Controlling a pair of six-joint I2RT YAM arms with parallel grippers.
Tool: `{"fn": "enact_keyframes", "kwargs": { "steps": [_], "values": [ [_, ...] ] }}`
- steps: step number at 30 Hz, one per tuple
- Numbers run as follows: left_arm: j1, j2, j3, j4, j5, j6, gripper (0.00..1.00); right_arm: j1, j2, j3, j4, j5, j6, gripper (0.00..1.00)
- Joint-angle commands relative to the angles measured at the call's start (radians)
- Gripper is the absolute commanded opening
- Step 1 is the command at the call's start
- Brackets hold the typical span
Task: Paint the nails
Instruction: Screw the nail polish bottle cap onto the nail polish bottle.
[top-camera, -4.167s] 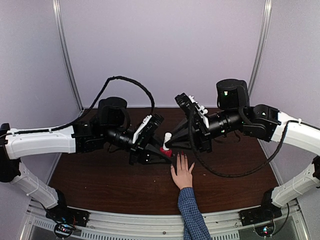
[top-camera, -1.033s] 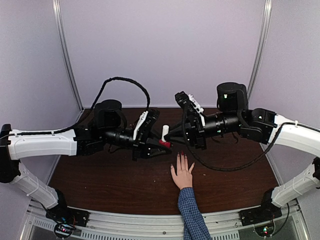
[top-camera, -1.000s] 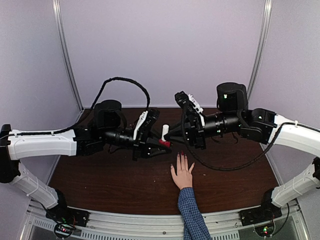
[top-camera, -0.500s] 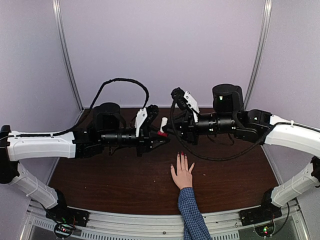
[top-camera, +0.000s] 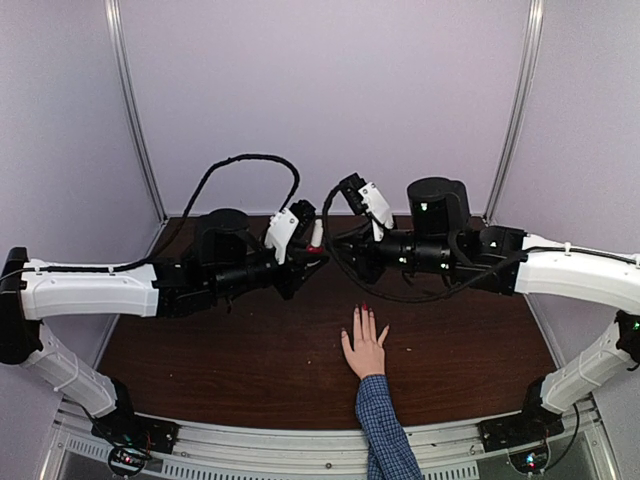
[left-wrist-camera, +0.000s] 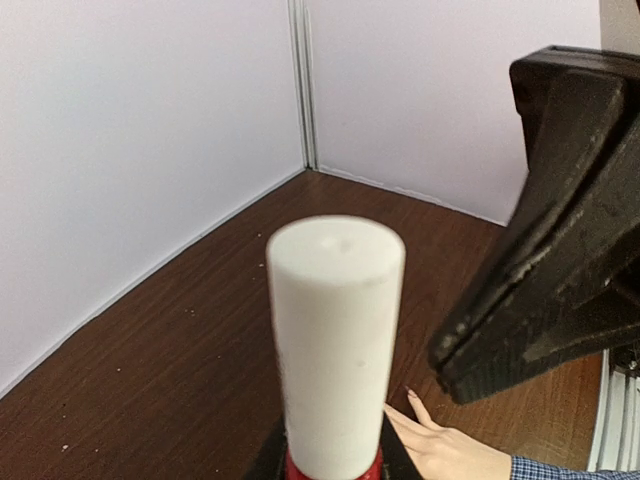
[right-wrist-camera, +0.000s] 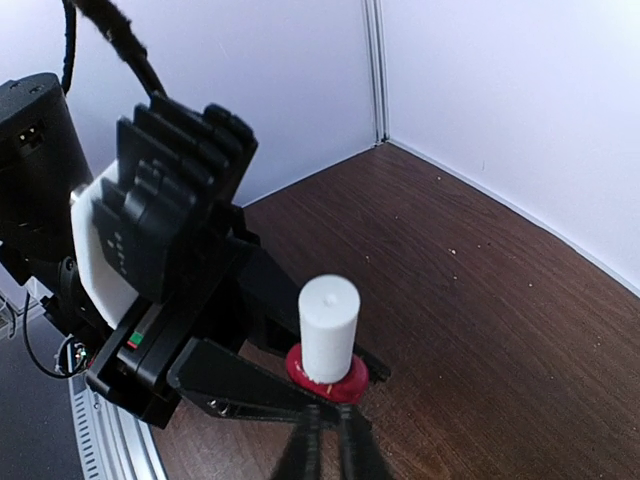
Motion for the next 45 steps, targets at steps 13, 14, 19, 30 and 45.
{"fn": "enact_keyframes", "kwargs": {
  "steps": [13,14,19,30,45],
  "values": [
    [0.029,-0.095,-0.017,0.047,0.449,0.046,0.00,-0.004,-0.162,-0.023,-0.065,-0.148,-0.132,0.46],
    [0.030,-0.093,-0.007,0.036,0.505,0.054,0.00,-0.004,-0.171,-0.023,-0.069,-0.186,-0.151,0.46],
    [0.030,-0.043,0.068,-0.040,0.765,0.084,0.00,-0.004,-0.183,0.010,-0.107,-0.411,-0.214,0.47],
    [0.026,0.025,0.139,-0.045,0.973,0.056,0.00,-0.002,-0.127,0.075,-0.134,-0.651,-0.219,0.41],
    [0.021,0.024,0.145,-0.056,0.901,0.070,0.00,-0.001,-0.087,0.097,-0.138,-0.725,-0.201,0.04]
  ]
}}
